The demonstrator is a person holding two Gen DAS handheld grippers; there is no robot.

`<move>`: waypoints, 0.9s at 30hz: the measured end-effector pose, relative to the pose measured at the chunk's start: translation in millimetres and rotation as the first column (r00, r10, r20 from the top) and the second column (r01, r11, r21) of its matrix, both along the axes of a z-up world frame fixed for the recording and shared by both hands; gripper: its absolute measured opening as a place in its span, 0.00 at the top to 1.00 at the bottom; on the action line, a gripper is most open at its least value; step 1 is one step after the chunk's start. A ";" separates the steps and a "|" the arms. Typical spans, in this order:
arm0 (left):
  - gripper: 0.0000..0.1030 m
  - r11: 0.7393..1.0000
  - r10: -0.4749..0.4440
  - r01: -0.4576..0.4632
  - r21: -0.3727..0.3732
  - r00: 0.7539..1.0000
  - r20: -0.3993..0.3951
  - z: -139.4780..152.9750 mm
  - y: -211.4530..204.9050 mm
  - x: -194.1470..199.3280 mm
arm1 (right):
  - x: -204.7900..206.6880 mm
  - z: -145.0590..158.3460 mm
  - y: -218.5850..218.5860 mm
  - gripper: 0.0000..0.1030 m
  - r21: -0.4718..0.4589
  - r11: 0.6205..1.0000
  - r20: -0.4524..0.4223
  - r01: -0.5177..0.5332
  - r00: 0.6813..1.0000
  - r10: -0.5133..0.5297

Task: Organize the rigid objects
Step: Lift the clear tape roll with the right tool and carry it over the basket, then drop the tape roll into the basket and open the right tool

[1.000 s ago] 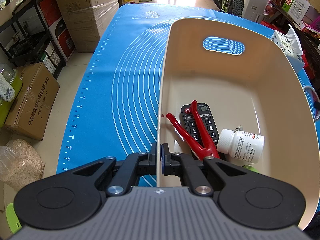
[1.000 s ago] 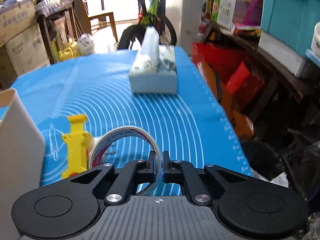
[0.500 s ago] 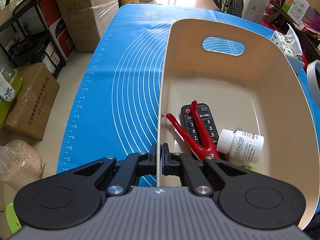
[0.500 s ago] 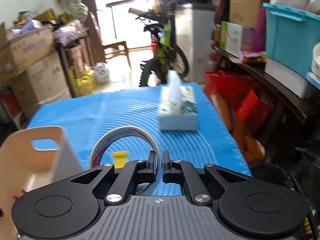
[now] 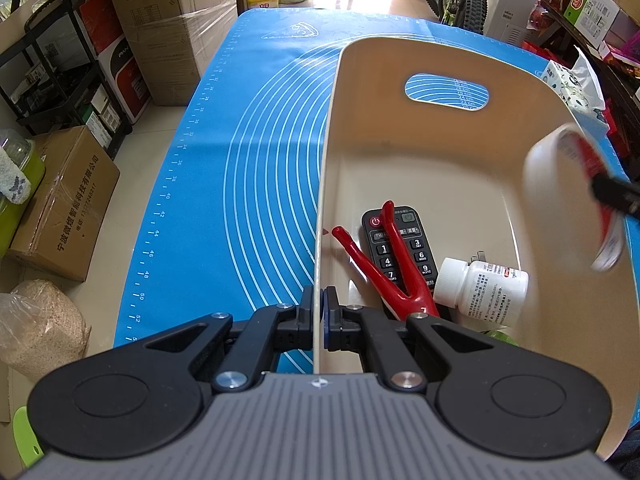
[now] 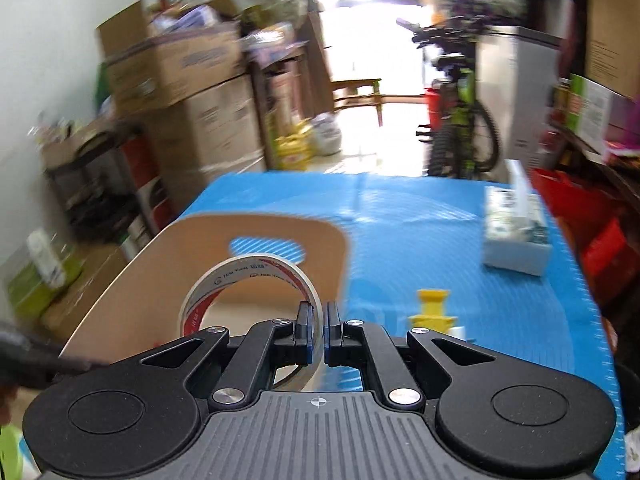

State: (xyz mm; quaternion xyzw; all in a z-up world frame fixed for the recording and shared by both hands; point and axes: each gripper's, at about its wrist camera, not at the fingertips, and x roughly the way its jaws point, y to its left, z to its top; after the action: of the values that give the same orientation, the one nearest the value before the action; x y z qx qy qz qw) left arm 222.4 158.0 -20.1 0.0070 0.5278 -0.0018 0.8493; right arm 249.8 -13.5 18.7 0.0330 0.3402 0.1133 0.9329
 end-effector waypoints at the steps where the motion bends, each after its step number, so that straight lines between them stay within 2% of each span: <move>1: 0.95 1.000 0.000 0.000 0.000 1.000 0.000 0.0 0.6 0.0 | -1.6 -2.1 6.7 0.84 -0.005 1.000 -0.006 -0.021 1.000 0.021; 8: 0.95 1.000 0.000 0.000 0.001 1.000 0.000 0.0 0.2 0.1 | -15.6 -12.6 40.4 0.84 -0.029 0.993 -0.042 -0.118 0.992 0.117; 15: 0.95 1.000 0.000 0.000 0.001 1.000 0.000 -0.1 0.2 0.1 | -26.3 -24.6 73.6 0.84 -0.085 0.970 -0.079 -0.228 0.972 0.222; 19: 0.95 1.000 0.000 0.000 0.001 1.000 0.000 -0.1 0.5 0.1 | -27.0 -31.9 82.1 0.83 -0.096 0.956 -0.122 -0.277 0.957 0.265; 22: 0.95 1.000 0.000 0.000 0.001 1.000 0.000 -0.1 0.1 0.1 | -30.1 -30.5 81.0 0.80 -0.100 0.952 -0.119 -0.289 0.954 0.277; 23: 0.95 1.000 0.000 0.000 0.001 1.000 0.000 -0.1 0.8 0.1 | -30.0 -29.7 79.5 0.77 -0.090 0.953 -0.118 -0.288 0.954 0.276; 25: 0.95 1.000 0.000 0.000 0.001 1.000 0.000 -0.1 0.0 0.1 | -28.4 -28.1 75.5 0.52 -0.072 0.956 -0.121 -0.286 0.953 0.276; 27: 0.95 1.000 0.000 0.000 0.002 1.000 0.000 -0.1 0.1 0.1 | -27.9 -26.1 71.5 0.37 -0.054 0.958 -0.126 -0.283 0.953 0.274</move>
State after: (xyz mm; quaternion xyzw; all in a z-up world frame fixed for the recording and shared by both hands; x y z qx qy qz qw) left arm 222.5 158.0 -20.2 0.0078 0.5278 -0.0014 0.8493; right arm 221.9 57.9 -7.4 -0.0423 0.3992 0.2294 0.8867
